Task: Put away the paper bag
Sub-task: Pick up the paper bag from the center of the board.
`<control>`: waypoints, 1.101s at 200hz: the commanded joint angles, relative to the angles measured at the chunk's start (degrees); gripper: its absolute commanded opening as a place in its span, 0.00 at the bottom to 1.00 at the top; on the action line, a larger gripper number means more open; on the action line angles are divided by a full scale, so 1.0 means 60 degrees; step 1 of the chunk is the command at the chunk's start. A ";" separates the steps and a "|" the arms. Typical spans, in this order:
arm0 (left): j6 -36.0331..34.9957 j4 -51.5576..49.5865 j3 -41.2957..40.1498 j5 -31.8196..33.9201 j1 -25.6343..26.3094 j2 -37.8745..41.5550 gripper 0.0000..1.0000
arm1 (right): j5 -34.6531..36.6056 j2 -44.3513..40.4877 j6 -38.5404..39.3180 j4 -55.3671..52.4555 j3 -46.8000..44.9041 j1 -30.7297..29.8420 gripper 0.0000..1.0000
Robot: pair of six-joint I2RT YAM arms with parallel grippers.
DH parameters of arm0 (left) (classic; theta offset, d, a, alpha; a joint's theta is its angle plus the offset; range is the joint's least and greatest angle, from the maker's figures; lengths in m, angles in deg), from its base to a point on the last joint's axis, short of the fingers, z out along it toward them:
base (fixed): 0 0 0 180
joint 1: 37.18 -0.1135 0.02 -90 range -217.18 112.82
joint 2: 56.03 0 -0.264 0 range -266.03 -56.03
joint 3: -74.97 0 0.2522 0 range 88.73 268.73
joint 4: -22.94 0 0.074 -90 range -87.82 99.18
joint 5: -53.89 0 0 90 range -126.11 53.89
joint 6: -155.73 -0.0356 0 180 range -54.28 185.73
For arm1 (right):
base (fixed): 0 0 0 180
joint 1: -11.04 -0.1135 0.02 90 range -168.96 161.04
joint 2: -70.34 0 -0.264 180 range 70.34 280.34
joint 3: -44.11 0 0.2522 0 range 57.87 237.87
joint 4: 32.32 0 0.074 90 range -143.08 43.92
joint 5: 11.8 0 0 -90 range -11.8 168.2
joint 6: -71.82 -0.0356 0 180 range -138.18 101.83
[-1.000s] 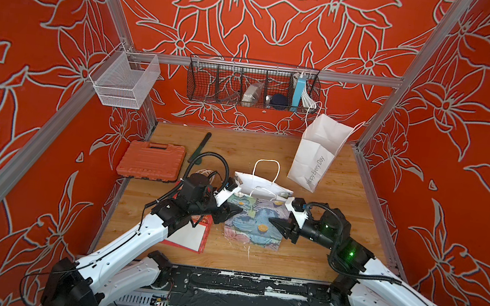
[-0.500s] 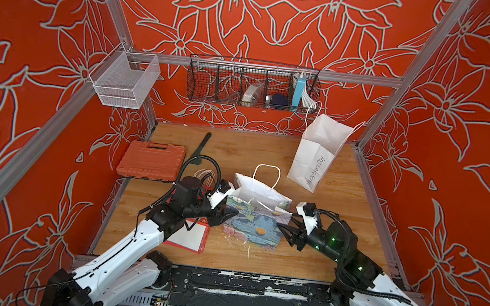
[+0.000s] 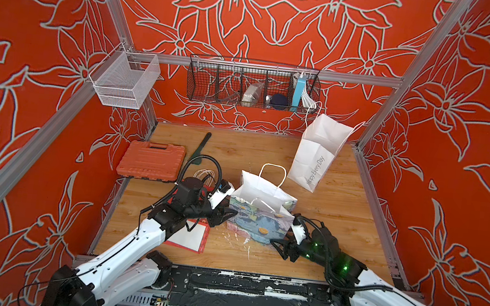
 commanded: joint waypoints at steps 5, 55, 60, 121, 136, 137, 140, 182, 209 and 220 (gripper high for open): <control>0.0064 0.0104 -0.0052 -0.0087 -0.0094 -0.0098 0.44 | 0.0155 0.0648 0.0331 0.1719 0.0008 -0.0210 0.74; 0.0110 0.0092 -0.0050 -0.0189 -0.0123 -0.0158 0.42 | -0.0390 0.0731 0.2039 0.2847 0.0642 -0.0283 0.74; 0.0114 0.0085 -0.0058 -0.0190 -0.0131 -0.0158 0.42 | -0.0386 0.0587 0.2205 0.2853 0.0712 -0.0277 0.74; 0.0117 0.0137 0.0027 -0.0358 -0.0148 -0.0404 0.40 | -0.0713 -0.1414 0.3926 0.1302 0.1730 -0.0280 0.78; 0.0167 0.0222 0.0069 -0.0378 -0.0153 -0.0475 0.38 | -0.0317 -0.1564 0.4225 0.0701 0.1964 -0.0262 0.78; 0.0168 0.0238 0.0083 -0.0372 -0.0153 -0.0477 0.38 | -0.0279 -0.1566 0.4248 0.0657 0.1979 -0.0261 0.78; 0.0189 0.0254 0.0095 -0.0366 -0.0153 -0.0477 0.38 | -0.0164 -0.1600 0.4330 0.0524 0.2034 -0.0268 0.78; 0.0229 0.0456 0.0234 -0.0358 -0.0168 -0.0585 0.33 | 0.1630 -0.2136 0.4958 -0.1149 0.2546 -0.0092 0.82; 0.0267 0.0678 0.0362 -0.0394 -0.0194 -0.0786 0.27 | 0.2168 -0.2156 0.5016 -0.1830 0.2957 0.0179 0.88; 0.0320 0.0844 0.0414 -0.0478 -0.0183 -0.0787 0.24 | 0.1982 -0.1971 0.5079 -0.1999 0.3148 0.0402 0.90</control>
